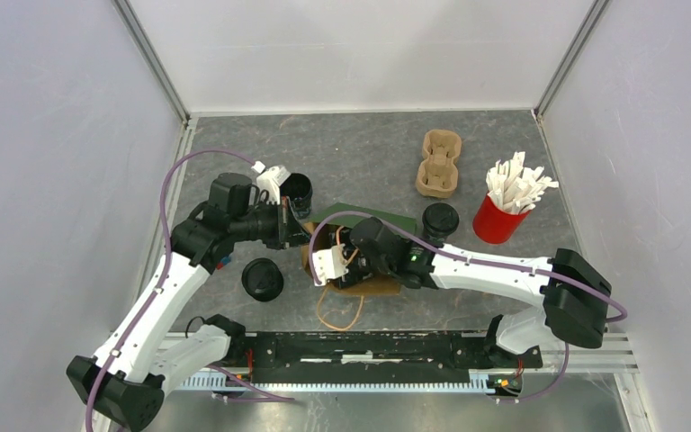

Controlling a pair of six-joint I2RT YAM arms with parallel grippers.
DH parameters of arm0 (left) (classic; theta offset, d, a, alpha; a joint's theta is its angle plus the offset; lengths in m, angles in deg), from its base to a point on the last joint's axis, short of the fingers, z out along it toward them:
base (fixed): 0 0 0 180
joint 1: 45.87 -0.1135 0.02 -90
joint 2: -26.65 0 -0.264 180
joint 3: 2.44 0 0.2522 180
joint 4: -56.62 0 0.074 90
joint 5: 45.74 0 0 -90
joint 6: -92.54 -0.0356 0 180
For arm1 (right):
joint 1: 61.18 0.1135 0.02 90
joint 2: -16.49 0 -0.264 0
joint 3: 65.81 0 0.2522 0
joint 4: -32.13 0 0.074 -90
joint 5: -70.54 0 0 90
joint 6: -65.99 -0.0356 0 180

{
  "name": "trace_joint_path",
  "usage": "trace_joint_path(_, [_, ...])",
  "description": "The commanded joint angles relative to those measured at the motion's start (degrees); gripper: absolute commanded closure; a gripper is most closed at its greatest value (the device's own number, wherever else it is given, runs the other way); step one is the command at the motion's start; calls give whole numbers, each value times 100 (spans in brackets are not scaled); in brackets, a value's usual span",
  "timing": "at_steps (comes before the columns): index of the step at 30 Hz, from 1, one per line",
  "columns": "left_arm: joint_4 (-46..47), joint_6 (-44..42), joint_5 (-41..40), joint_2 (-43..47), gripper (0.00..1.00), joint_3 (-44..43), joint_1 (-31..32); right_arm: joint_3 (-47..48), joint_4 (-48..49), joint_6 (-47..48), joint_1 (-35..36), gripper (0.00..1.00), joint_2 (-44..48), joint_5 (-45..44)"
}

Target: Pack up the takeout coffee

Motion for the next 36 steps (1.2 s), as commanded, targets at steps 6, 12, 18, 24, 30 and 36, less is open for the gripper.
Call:
trace_joint_path(6, [-117,342,33,-48,94,-291,3,35,235,266,-49,27,344,-78])
trace_joint_path(12, [-137,362,54,-25,93,-246,7,-42,357,251,-47,27,433,-104])
trace_joint_path(18, [-88,389,137,42,93,-183,3,-76,492,246,-47,27,312,-450])
trace_joint_path(24, [-14,401,243,119,94,-62,3,-130,549,396,-47,27,256,-672])
trace_joint_path(30, [121,489,339,129,93,10,4,-62,502,427,-47,26,159,-616])
trace_joint_path(36, [162,526,367,166,93,141,6,-16,542,440,-48,27,103,-242])
